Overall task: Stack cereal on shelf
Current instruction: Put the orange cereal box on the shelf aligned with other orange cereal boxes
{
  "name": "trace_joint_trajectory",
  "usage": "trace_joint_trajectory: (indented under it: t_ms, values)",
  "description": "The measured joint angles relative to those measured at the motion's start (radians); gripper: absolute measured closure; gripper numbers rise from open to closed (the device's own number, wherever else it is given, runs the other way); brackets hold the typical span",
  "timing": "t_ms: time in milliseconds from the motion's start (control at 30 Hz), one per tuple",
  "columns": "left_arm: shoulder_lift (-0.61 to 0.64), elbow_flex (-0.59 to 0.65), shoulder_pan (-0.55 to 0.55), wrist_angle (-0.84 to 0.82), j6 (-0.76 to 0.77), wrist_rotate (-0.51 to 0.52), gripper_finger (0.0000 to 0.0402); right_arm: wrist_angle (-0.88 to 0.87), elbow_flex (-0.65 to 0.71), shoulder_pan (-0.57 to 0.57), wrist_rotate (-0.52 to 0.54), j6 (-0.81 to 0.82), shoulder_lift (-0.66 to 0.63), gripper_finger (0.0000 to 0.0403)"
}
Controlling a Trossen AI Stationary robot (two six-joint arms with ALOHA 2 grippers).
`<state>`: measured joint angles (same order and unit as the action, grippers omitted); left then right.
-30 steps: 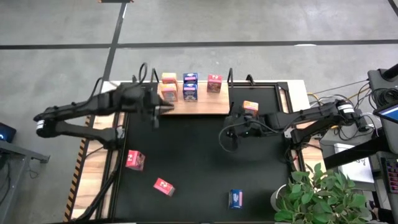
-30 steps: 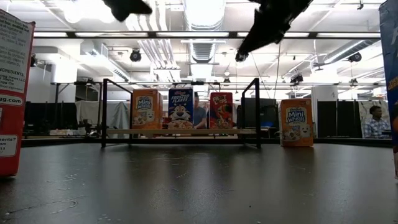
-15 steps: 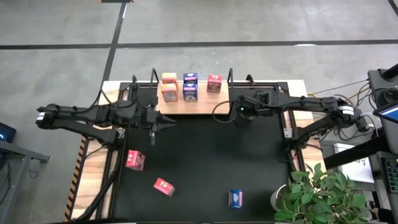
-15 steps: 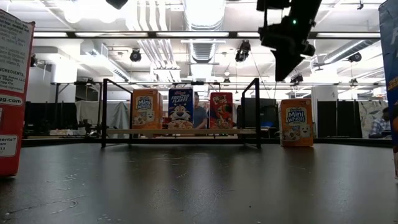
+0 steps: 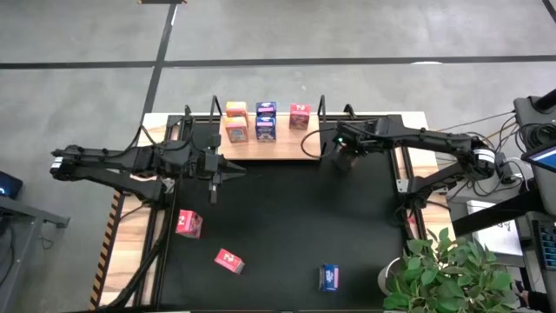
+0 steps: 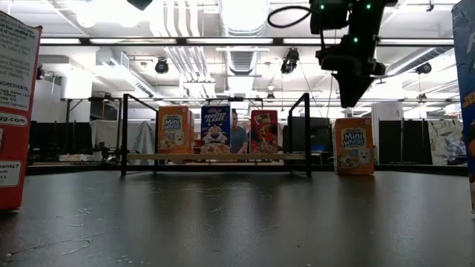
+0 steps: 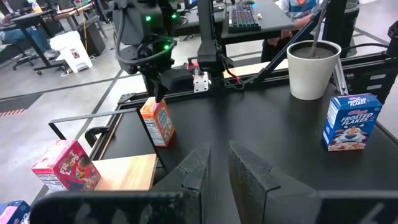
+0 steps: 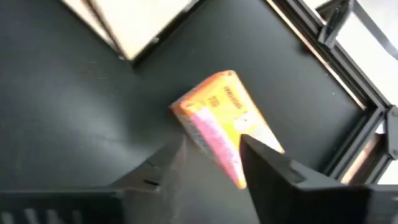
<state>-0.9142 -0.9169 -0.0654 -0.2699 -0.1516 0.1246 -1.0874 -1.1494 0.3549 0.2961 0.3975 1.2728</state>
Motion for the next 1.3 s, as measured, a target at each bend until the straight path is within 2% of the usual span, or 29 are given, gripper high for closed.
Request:
trace_joint_trajectory:
  t_ms: [133,267,567,1067,1300]
  values:
    - [0.000,0.000,0.000,0.000,0.000,0.000,0.0363,0.000,0.018,0.013,-0.009,-0.102,0.000,0.0202]
    - [0.000,0.000,0.000,0.000,0.000,0.000,0.0363,0.003,0.049,0.012,-0.008,-0.216,0.000,0.0169]
    - [0.000,0.000,0.000,0.000,-0.023,-0.001,0.0363,0.028,0.076,0.013,0.097,-0.320,0.000,0.0140]
    - [0.000,0.000,0.000,0.000,-0.046,-0.003,0.0363,0.198,0.195,0.045,0.092,-0.443,0.001,0.0140]
    - [0.000,0.000,0.000,0.000,-0.049,-0.003,0.0363,0.218,0.213,0.049,-0.034,-0.477,-0.001,0.0164]
